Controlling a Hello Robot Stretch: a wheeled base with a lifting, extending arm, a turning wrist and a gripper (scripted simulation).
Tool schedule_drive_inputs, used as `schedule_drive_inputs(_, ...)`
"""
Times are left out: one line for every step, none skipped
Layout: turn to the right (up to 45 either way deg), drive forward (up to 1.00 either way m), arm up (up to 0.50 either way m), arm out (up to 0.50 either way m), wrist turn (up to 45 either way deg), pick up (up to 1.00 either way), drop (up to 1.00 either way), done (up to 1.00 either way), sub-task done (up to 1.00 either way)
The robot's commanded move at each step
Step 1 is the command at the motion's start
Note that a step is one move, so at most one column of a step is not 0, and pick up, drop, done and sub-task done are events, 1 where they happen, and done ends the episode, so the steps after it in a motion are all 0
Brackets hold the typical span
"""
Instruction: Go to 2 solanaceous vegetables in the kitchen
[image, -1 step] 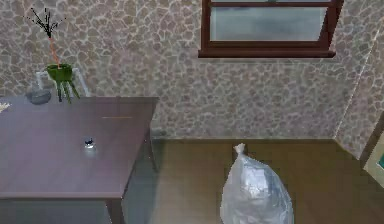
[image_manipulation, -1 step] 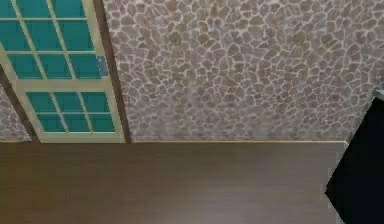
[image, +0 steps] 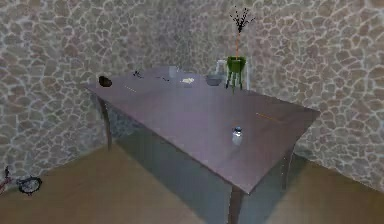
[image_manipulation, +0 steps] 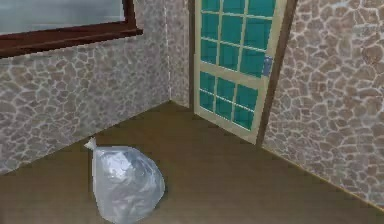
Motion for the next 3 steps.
schedule_drive_inputs(-45.0, 0.0, 0.0, 0.0, 0.0, 0.0, 0.0, 0.0, 0.0)
schedule_drive_inputs(-45.0, 0.0, 0.0, 0.0, 0.0, 0.0, 0.0, 0.0, 0.0)
schedule_drive_inputs(-45.0, 0.0, 0.0, 0.0, 0.0, 0.0, 0.0, 0.0, 0.0)
